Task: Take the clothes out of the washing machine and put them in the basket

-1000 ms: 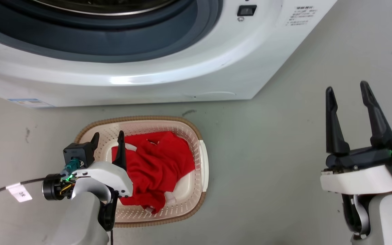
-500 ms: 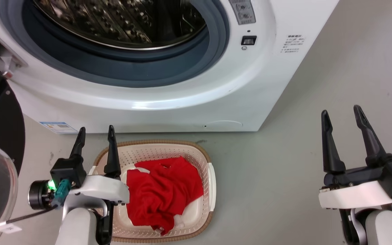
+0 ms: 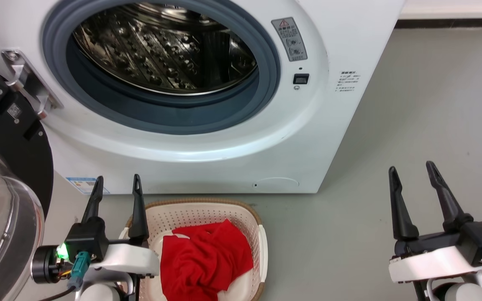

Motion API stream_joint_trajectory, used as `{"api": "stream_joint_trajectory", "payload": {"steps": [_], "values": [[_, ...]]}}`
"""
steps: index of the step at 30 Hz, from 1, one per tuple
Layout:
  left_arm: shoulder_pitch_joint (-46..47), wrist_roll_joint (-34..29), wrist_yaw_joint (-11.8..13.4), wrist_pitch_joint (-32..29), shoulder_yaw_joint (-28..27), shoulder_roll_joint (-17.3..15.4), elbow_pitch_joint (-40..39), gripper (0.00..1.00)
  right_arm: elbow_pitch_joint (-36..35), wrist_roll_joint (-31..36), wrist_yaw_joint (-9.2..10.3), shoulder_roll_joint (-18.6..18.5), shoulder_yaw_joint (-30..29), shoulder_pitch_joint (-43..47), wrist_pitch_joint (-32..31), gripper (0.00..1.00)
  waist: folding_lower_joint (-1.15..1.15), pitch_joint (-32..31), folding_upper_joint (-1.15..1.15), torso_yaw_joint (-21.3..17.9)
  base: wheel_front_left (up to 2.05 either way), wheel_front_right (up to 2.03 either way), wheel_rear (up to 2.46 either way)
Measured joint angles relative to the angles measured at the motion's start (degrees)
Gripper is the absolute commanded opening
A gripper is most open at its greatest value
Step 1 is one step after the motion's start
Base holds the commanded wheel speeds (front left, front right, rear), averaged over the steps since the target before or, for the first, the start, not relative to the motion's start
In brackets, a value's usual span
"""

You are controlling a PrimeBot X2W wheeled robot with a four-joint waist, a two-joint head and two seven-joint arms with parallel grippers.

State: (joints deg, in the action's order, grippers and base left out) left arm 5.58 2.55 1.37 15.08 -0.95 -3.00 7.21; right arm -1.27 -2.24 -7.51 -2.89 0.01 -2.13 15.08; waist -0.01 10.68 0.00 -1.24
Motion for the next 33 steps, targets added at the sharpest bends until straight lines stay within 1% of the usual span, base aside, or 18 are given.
{"api": "stream_joint_trajectory", "payload": {"steps": [14, 17, 29, 30, 33], "values": [[-5.48, 0.7, 0.25, 0.0, 0.52, 0.04, -1.6, 1.0, 0.63, -0.49, 0.0, 0.01, 0.52, 3.95, 0.0, 1.0, 0.0, -6.52, 0.0, 0.0, 0.0, 0.0, 0.0], [-6.2, 0.8, 0.65, 0.0, 0.57, 0.04, -1.62, 1.0, 0.77, -0.75, 0.0, 0.01, 0.68, 4.56, 0.0, 1.0, 0.0, -7.32, 0.0, -0.14, 0.0, 0.0, 0.0], [-7.19, 1.11, 0.91, 0.0, 0.59, 0.07, -1.27, 1.0, 0.81, -0.98, 0.0, 0.01, 0.99, 5.04, 0.0, 1.0, 0.01, -8.23, 0.0, -0.38, 0.0, 0.0, 0.0], [-7.19, 1.07, 0.91, 0.0, 0.63, 0.05, -1.26, 0.0, 0.81, -1.08, 0.0, 0.01, 0.99, 5.06, 0.0, 0.0, 0.01, -8.22, 0.0, -0.37, 0.0, 0.0, 0.0], [-7.71, 1.12, 0.83, -0.04, 0.63, 0.11, 0.22, 0.0, 2.16, -1.1, 0.0, 0.02, 1.02, 5.28, -0.14, 0.0, 0.01, -8.23, 0.0, -0.37, 0.0, 0.0, 0.0]]}}
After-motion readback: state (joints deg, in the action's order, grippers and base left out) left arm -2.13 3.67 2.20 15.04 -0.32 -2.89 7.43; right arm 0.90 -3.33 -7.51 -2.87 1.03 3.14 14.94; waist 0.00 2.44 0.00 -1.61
